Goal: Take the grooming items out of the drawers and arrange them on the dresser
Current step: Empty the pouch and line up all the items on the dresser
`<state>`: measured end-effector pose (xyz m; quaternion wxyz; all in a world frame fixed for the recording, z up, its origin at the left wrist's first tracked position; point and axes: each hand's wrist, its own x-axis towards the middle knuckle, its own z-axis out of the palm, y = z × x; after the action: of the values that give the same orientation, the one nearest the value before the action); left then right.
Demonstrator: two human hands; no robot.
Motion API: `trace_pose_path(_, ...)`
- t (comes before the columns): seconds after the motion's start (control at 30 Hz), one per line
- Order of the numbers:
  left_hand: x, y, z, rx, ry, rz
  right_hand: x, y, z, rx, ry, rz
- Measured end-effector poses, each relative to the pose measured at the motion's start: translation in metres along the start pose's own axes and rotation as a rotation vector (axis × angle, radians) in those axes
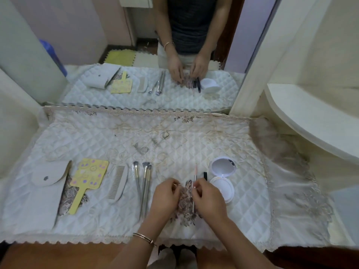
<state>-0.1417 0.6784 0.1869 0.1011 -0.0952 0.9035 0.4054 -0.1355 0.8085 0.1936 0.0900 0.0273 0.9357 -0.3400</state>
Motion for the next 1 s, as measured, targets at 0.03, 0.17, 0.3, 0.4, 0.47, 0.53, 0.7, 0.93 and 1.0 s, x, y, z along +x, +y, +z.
trace_pose_path(0.03, -0.002, -0.008, -0.01, 0.001, 0.049, -0.015, 0.004, -0.007, 0.004, 0.011, -0.036, -0.02)
trace_pose_path(0.17, -0.007, -0.054, -0.051, 0.074, 0.201, -0.07, 0.011, -0.045, 0.033, 0.021, -0.255, -0.121)
trace_pose_path(0.3, -0.004, -0.079, -0.068, 0.267, 0.095, 0.022, 0.011, -0.069, 0.067, -0.16, -0.325, -0.301)
trace_pose_path(0.4, 0.004, -0.092, -0.077, 0.441, -0.08, 0.084, 0.01, -0.07, 0.09, -0.347, -0.248, -0.3)
trace_pose_path(0.47, 0.01, -0.096, -0.085, 0.517, -0.148, 0.166, 0.01, -0.074, 0.095, -0.399, -0.21, -0.217)
trace_pose_path(0.53, 0.012, -0.097, -0.092, 0.58, -0.202, 0.243, 0.008, -0.08, 0.096, -0.433, -0.197, -0.179)
trace_pose_path(0.7, 0.025, -0.109, -0.091, 0.496, -0.285, 0.356, -0.001, -0.077, 0.092, -0.537, -0.141, -0.102)
trace_pose_path(0.93, 0.027, -0.091, -0.078, 0.144, -0.241, 0.245, -0.009, -0.074, 0.085, -0.505, -0.005, -0.039)
trace_pose_path(1.0, 0.032, -0.087, -0.073, 0.094, -0.205, 0.177, -0.008, -0.073, 0.085, -0.471, 0.013, -0.049)
